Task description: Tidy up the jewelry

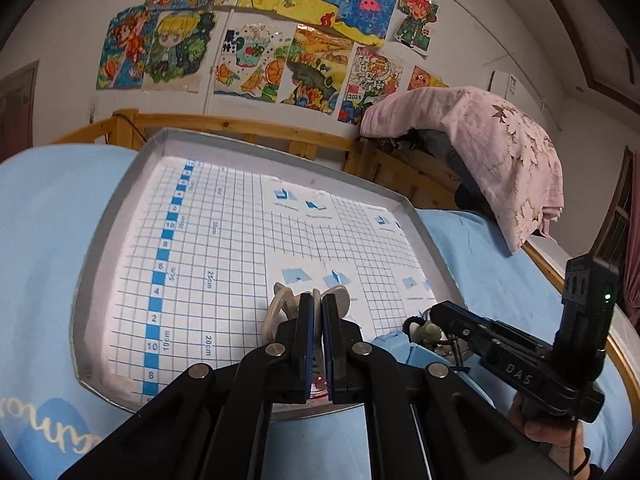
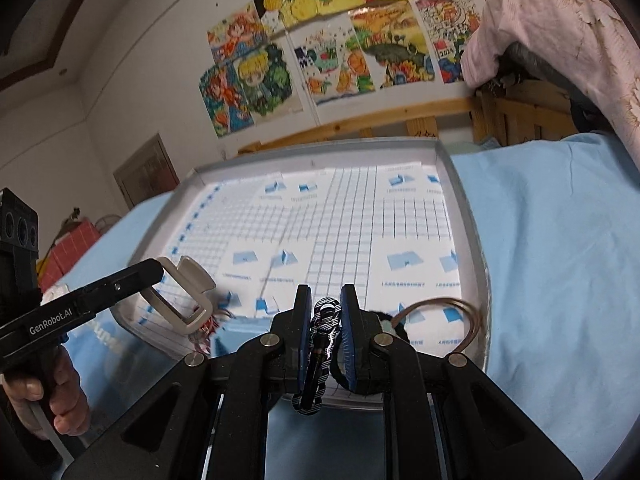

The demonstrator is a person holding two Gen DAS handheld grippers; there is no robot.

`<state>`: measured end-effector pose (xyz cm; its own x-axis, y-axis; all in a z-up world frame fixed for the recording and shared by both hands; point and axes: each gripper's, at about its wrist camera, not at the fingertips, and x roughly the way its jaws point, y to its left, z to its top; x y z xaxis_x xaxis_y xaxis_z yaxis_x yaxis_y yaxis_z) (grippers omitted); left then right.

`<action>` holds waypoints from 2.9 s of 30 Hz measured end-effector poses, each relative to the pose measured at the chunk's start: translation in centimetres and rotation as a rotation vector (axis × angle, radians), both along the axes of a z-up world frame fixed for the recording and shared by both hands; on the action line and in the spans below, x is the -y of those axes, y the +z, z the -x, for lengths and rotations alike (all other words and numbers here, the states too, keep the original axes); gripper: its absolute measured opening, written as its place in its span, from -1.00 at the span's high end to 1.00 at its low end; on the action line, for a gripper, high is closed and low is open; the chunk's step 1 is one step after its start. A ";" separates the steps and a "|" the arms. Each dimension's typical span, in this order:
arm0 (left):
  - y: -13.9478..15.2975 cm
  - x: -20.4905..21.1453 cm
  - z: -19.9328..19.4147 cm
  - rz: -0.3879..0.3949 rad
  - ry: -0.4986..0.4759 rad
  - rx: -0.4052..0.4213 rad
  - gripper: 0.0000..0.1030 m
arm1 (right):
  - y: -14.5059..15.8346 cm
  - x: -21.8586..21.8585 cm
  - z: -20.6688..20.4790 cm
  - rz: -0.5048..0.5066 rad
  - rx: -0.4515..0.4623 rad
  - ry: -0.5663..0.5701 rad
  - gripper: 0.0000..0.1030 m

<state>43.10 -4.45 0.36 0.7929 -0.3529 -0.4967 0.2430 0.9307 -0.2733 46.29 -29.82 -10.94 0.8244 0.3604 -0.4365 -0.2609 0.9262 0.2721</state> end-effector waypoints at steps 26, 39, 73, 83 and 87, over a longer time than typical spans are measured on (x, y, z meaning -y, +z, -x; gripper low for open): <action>3.2 -2.0 4.6 -0.032 0.219 0.162 -1.00 | 5.0 1.6 4.6 -0.009 0.194 -0.076 -0.38; 9.1 -2.9 13.4 -0.065 0.262 0.328 -1.00 | 12.4 1.2 14.1 0.044 0.419 -0.084 -0.96; 6.0 -5.9 29.3 -0.095 0.305 0.342 -1.00 | 10.5 -0.6 31.2 0.127 0.459 -0.083 -0.97; 5.9 -6.1 29.2 -0.087 0.320 0.339 -1.00 | 10.4 -0.8 31.1 0.126 0.453 -0.080 -0.97; 5.9 -6.2 29.2 -0.085 0.320 0.339 -1.00 | 10.4 -0.9 31.1 0.125 0.451 -0.079 -0.97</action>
